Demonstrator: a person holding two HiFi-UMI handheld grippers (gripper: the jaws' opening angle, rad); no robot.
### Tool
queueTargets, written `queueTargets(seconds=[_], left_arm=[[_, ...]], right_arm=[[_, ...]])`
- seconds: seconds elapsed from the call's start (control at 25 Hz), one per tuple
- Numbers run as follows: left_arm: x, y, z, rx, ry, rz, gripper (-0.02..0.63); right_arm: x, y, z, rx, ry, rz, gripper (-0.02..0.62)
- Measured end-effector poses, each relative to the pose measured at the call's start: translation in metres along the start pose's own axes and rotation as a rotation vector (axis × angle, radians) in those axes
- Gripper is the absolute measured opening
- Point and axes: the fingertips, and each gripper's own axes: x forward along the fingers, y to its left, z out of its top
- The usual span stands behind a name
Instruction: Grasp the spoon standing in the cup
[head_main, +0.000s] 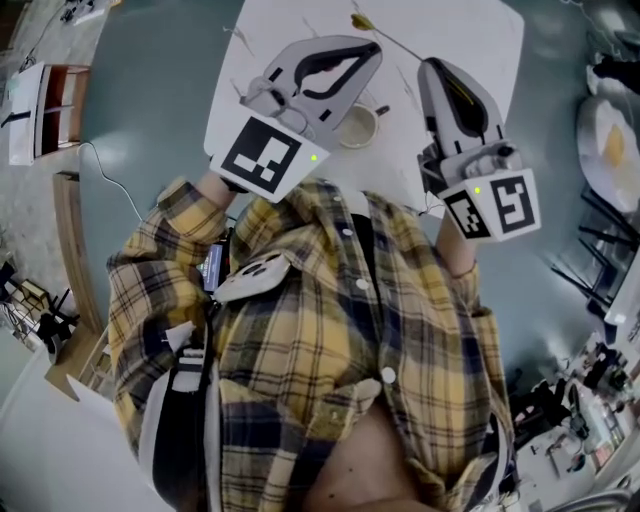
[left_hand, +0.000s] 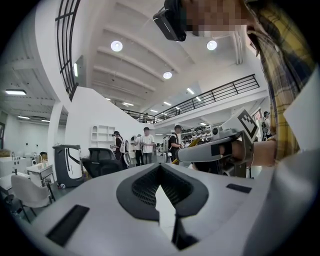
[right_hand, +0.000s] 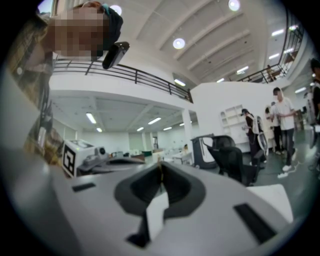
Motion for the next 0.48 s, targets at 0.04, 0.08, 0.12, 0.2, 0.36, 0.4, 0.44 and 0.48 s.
queueTargets(seconds=[0.04, 0.08, 0.12, 0.2, 0.36, 0.4, 0.44, 0.48], left_arm=[[0.0002, -0.0003, -0.0003, 0.003, 0.000, -0.002, 0.015], [0.0004, -0.0006, -0.0010, 0.003, 0.000, -0.003, 0.015], [0.0005, -0.0008, -0.0019, 0.001, 0.001, -0.003, 0.015], [0.0010, -0.0015, -0.0033, 0.002, 0.004, -0.007, 0.015], [0.0010, -0.0019, -0.0022, 0.004, 0.002, -0.012, 0.015], [0.0008, -0.0017, -0.0018, 0.004, 0.003, -0.011, 0.015], [0.0007, -0.0015, -0.0014, 0.004, 0.002, -0.011, 0.015], [0.0007, -0.0014, -0.0007, 0.005, 0.001, -0.012, 0.015]], right_arm=[[0.0001, -0.0002, -0.0002, -0.002, 0.002, 0.001, 0.032], [0.0001, -0.0008, -0.0004, -0.004, 0.004, 0.002, 0.032], [0.0001, -0.0015, -0.0005, -0.005, 0.004, 0.003, 0.032], [-0.0003, -0.0030, -0.0003, -0.005, 0.003, 0.000, 0.032], [-0.0005, -0.0028, -0.0004, -0.009, 0.007, -0.003, 0.032], [-0.0004, -0.0024, -0.0007, -0.009, 0.008, -0.003, 0.032], [-0.0002, -0.0021, -0.0010, -0.009, 0.010, -0.003, 0.032], [-0.0001, -0.0019, -0.0012, -0.009, 0.011, -0.003, 0.032]])
